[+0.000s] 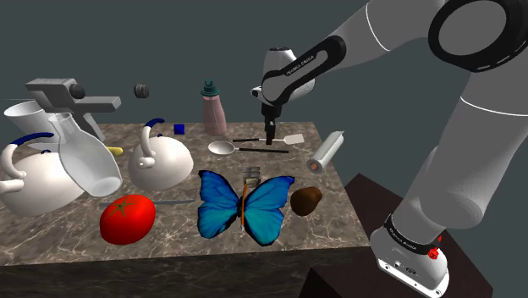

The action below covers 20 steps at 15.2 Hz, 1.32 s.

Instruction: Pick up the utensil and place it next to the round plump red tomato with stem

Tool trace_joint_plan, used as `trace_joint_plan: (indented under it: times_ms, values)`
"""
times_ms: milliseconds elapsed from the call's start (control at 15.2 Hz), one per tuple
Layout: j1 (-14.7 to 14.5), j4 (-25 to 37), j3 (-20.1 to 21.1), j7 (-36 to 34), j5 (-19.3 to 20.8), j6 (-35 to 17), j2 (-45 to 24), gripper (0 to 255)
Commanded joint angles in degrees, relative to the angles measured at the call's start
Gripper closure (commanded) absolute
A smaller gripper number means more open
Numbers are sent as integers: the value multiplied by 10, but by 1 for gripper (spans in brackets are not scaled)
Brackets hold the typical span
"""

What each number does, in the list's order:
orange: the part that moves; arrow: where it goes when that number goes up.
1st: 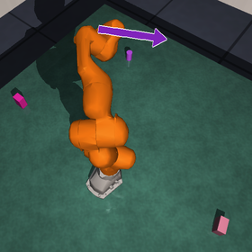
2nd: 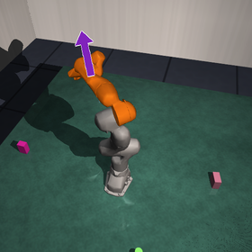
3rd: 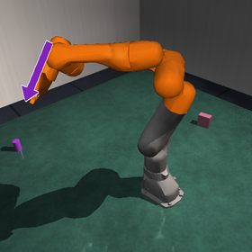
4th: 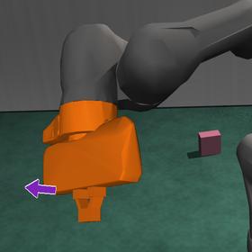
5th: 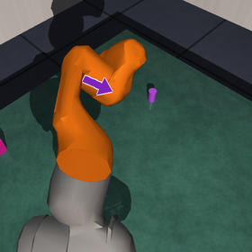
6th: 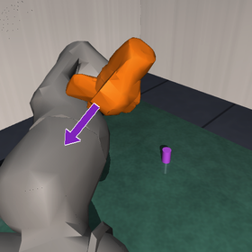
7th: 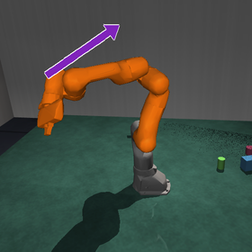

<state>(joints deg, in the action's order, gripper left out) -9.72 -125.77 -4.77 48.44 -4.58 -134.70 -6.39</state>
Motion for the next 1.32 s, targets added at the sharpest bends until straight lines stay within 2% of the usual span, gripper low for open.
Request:
trace_joint_plan:
  times_ms: [0,594,1254]
  values:
    - [0,0,0,0,0,0,0,255]
    - [0,0,0,0,0,0,0,255]
    - [0,32,-1,-9,9,73,42,255]
